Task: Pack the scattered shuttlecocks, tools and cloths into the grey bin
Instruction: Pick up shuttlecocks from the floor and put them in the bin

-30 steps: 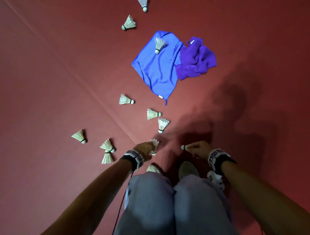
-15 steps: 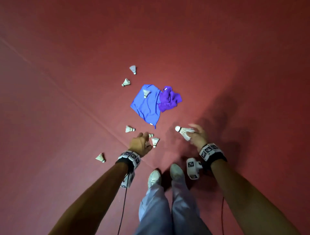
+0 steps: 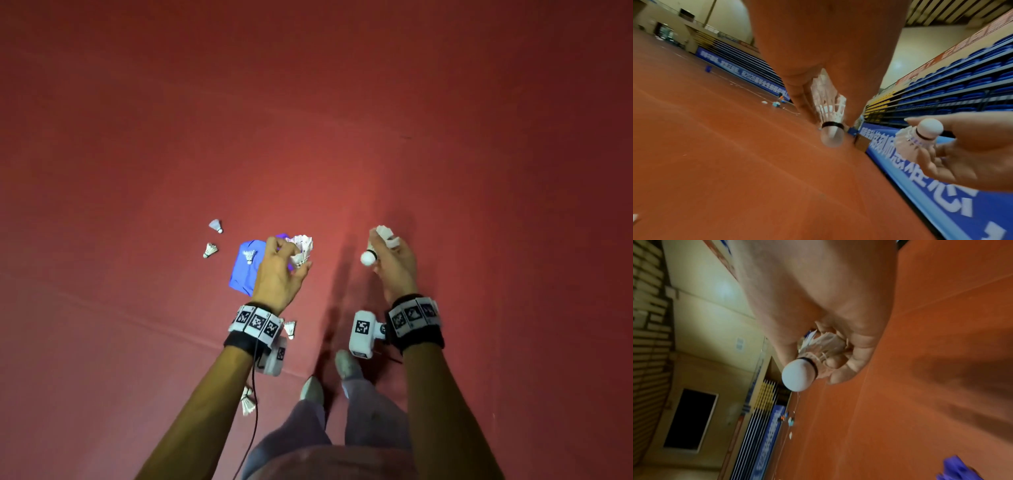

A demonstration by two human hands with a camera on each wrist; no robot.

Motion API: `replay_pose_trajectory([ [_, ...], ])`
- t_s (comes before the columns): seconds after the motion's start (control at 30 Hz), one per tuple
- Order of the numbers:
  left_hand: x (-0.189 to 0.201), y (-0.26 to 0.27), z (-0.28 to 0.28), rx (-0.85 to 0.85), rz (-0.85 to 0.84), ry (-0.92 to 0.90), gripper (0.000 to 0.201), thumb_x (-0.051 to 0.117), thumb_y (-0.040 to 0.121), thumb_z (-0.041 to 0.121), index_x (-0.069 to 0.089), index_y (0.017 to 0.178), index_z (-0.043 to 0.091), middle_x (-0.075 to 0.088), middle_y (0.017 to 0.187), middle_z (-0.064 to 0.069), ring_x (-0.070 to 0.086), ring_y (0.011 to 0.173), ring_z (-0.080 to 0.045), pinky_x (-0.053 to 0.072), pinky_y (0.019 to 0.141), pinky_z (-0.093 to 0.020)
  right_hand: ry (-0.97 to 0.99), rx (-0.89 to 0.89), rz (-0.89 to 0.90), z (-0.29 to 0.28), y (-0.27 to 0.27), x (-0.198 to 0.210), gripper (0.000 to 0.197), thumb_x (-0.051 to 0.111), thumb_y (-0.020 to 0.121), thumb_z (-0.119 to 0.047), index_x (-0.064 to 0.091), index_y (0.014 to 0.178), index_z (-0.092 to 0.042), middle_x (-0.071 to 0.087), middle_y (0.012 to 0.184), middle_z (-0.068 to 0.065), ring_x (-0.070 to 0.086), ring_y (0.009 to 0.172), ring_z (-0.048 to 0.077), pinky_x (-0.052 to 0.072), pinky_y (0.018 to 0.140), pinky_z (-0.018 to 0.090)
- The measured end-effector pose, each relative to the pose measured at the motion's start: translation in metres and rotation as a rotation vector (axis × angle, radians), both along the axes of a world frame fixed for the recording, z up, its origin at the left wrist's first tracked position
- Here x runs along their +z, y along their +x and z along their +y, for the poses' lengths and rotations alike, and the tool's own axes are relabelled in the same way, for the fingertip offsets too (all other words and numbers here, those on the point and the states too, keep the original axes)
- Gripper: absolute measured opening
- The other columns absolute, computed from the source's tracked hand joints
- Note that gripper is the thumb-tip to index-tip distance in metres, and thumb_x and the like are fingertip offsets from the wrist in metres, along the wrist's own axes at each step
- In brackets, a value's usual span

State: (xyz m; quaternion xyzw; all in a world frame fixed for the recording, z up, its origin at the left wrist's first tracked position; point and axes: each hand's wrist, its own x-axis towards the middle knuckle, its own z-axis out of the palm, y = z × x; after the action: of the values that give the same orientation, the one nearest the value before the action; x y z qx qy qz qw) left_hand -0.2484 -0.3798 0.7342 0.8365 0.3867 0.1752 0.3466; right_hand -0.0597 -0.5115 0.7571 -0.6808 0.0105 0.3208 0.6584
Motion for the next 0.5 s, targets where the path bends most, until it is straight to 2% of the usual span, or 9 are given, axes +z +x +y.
replay_pose_trajectory([
  [0.07,0.026,0.007,-0.014,-0.055,-0.079,0.027,0.029,0.082,0.082,0.015,0.063,0.104,0.013,0.044,0.119,0.000,0.058,0.080,-0.011,0.051,0.072,-0.021,-0.010,-0.077,-0.032,-0.035,-0.004,0.014,0.023,0.080,0.086,-0.031,0.070,0.098,-0.014,0.066,0.080,-0.005,0.059,0.071,0.010,0.050,0.060,0.024],
  [0.1,0.037,0.012,-0.022,-0.079,-0.129,0.028,0.037,0.082,0.080,0.011,0.060,0.110,0.012,0.043,0.126,-0.001,0.056,0.089,-0.004,0.049,0.074,-0.012,-0.004,-0.109,-0.044,-0.052,-0.005,0.020,0.023,0.079,0.086,-0.027,0.070,0.100,-0.011,0.065,0.081,-0.004,0.059,0.072,0.010,0.050,0.062,0.025],
  [0.17,0.056,0.025,-0.037,-0.131,-0.202,0.037,0.058,0.082,0.076,0.006,0.053,0.127,0.007,0.042,0.135,-0.009,0.045,0.108,0.006,0.038,0.082,0.001,0.002,-0.154,-0.063,-0.080,-0.003,0.034,0.015,0.078,0.085,-0.024,0.070,0.096,-0.016,0.066,0.084,-0.004,0.061,0.077,0.013,0.051,0.069,0.031],
  [0.23,0.070,0.042,-0.053,-0.179,-0.198,0.024,0.074,0.083,0.074,0.006,0.047,0.139,0.004,0.046,0.130,-0.009,0.040,0.106,0.006,0.032,0.086,0.005,0.024,-0.177,-0.082,-0.104,0.005,0.049,0.009,0.076,0.085,-0.022,0.070,0.090,-0.024,0.069,0.085,-0.004,0.064,0.081,0.014,0.053,0.071,0.035],
  [0.3,0.083,0.061,-0.070,-0.204,-0.161,-0.003,0.082,0.084,0.072,0.009,0.046,0.145,0.009,0.046,0.121,-0.004,0.041,0.095,0.004,0.032,0.087,0.004,0.052,-0.207,-0.105,-0.126,0.016,0.068,0.008,0.073,0.088,-0.018,0.069,0.089,-0.025,0.069,0.082,-0.005,0.064,0.078,0.014,0.055,0.068,0.033],
  [0.4,0.101,0.087,-0.104,-0.271,-0.158,-0.012,0.071,0.084,0.069,0.007,0.056,0.135,0.013,0.043,0.114,0.000,0.047,0.088,0.006,0.039,0.085,-0.002,0.067,-0.254,-0.156,-0.166,0.032,0.091,0.014,0.070,0.091,-0.011,0.070,0.104,-0.016,0.069,0.084,-0.002,0.065,0.077,0.012,0.060,0.066,0.033],
  [0.47,0.113,0.108,-0.131,-0.339,-0.176,0.001,0.061,0.084,0.068,0.005,0.057,0.123,0.013,0.044,0.113,0.000,0.050,0.090,0.010,0.037,0.081,-0.001,0.084,-0.285,-0.191,-0.199,0.044,0.101,0.026,0.069,0.091,-0.007,0.069,0.117,-0.012,0.070,0.090,0.000,0.068,0.080,0.012,0.063,0.073,0.036],
  [0.5,0.118,0.121,-0.146,-0.375,-0.174,0.007,0.060,0.083,0.068,0.006,0.055,0.120,0.014,0.045,0.114,0.000,0.050,0.090,0.006,0.036,0.082,-0.002,0.084,-0.296,-0.209,-0.218,0.050,0.105,0.031,0.070,0.090,-0.006,0.068,0.121,-0.013,0.070,0.093,0.001,0.069,0.083,0.013,0.063,0.078,0.038],
])
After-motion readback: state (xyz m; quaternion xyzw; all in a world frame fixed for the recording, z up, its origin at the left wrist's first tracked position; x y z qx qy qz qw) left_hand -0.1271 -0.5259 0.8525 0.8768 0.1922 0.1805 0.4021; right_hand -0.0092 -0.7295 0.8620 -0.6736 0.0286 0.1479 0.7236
